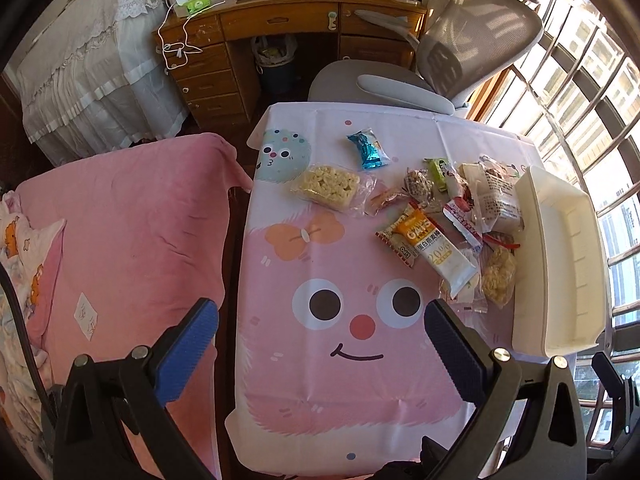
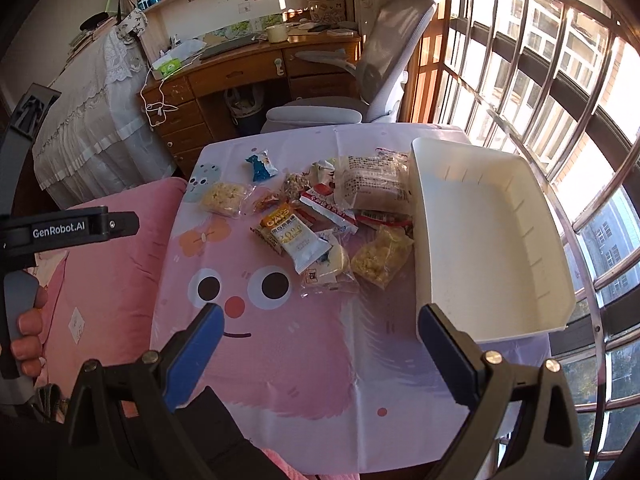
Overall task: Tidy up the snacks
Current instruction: 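Reach the left tool to the puffed-rice bag while the right tool reaches the OATS bar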
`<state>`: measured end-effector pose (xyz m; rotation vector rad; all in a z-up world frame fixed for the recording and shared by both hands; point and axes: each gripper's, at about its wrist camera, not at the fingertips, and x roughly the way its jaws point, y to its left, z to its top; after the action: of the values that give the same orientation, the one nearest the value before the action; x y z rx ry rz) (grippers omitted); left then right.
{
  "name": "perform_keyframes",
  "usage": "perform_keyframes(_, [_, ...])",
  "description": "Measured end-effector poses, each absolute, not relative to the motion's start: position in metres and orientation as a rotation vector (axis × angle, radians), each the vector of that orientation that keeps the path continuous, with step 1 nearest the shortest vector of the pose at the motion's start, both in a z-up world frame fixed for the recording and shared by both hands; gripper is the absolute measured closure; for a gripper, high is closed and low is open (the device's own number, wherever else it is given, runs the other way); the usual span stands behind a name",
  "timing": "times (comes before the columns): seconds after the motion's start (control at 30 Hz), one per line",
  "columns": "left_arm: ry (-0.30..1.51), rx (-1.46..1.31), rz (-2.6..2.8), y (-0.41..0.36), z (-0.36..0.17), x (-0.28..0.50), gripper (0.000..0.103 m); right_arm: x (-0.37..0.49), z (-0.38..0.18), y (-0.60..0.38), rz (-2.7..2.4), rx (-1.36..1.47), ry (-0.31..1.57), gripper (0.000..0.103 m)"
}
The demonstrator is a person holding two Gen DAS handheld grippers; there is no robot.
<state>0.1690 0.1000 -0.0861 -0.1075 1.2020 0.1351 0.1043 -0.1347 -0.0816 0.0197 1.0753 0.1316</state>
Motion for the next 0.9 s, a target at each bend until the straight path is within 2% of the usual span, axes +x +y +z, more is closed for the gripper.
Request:
perform_keyframes(0.37, [1.263, -0.264, 0.193, 0.109, -0.142, 0.255, 0.001, 0.168, -0.128, -0.117, 0.256, -0.125, 1.056, 0.009])
perform_keyframes(0.9, [1.291, -0.429, 0.345, 0.141, -0.246, 0.336, 0.001, 0.225, -0.208, -0.072, 0.454, -0.325, 1.090, 0.032])
